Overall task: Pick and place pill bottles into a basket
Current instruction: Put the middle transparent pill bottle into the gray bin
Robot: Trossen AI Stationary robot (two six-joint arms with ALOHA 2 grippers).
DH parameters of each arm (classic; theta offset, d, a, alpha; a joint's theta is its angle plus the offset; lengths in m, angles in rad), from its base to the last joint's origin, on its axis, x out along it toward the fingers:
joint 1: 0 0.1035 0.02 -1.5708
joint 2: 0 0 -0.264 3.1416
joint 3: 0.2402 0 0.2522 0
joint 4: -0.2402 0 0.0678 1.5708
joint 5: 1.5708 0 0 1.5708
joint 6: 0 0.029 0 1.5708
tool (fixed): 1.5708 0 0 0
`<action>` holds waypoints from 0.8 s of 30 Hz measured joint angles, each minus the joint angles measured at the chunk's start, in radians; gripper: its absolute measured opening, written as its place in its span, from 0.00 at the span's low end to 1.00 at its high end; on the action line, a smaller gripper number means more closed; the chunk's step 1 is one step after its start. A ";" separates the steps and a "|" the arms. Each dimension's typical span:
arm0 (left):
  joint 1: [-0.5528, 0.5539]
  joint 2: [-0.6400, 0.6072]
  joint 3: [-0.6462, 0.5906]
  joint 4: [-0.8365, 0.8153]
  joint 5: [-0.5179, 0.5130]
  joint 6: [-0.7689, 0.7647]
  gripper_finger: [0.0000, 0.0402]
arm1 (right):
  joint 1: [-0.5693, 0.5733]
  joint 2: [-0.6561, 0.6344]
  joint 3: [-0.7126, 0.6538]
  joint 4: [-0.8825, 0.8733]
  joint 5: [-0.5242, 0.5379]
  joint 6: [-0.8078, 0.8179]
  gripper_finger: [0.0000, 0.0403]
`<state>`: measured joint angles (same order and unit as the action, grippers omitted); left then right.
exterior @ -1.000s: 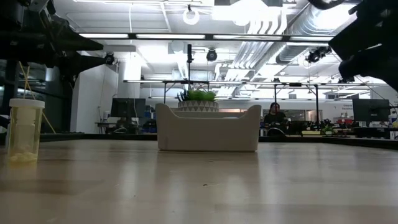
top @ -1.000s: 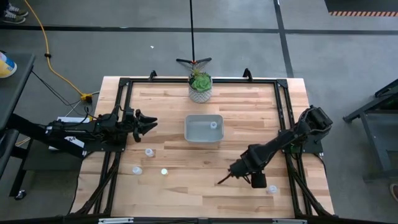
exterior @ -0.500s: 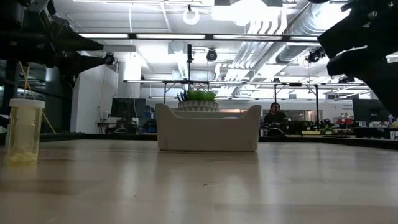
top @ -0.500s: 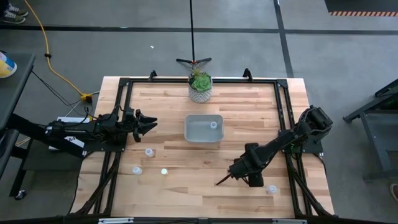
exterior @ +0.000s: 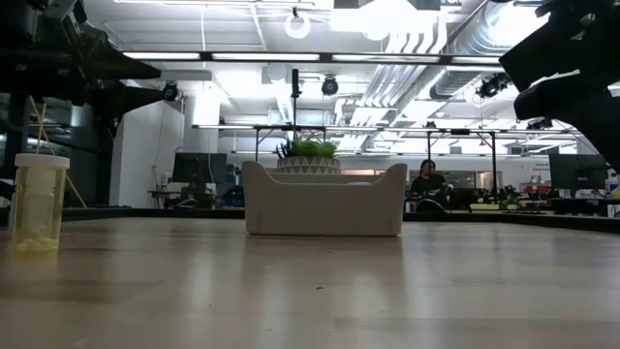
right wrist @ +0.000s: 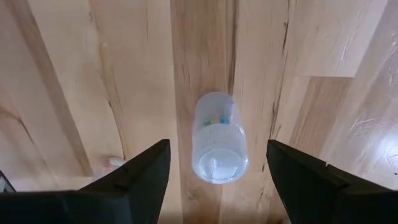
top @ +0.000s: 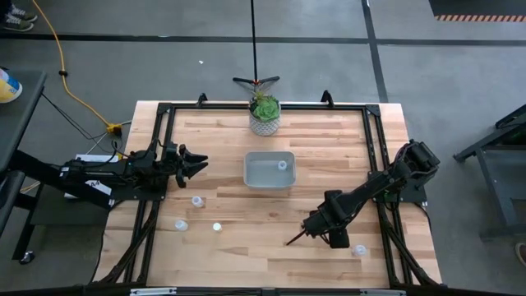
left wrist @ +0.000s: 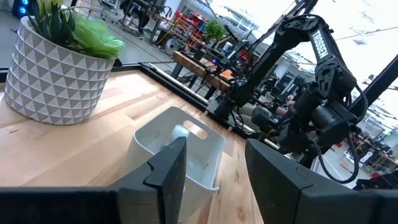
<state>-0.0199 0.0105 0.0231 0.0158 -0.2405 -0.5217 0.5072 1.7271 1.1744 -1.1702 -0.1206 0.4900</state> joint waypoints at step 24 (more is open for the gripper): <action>0.000 0.000 0.000 0.000 0.000 0.000 0.50 | 0.064 0.000 -0.023 0.006 0.049 0.029 0.54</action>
<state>-0.0197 0.0105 0.0231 0.0154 -0.2405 -0.5217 0.5716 1.7271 1.1512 -1.1639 -0.0712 0.5190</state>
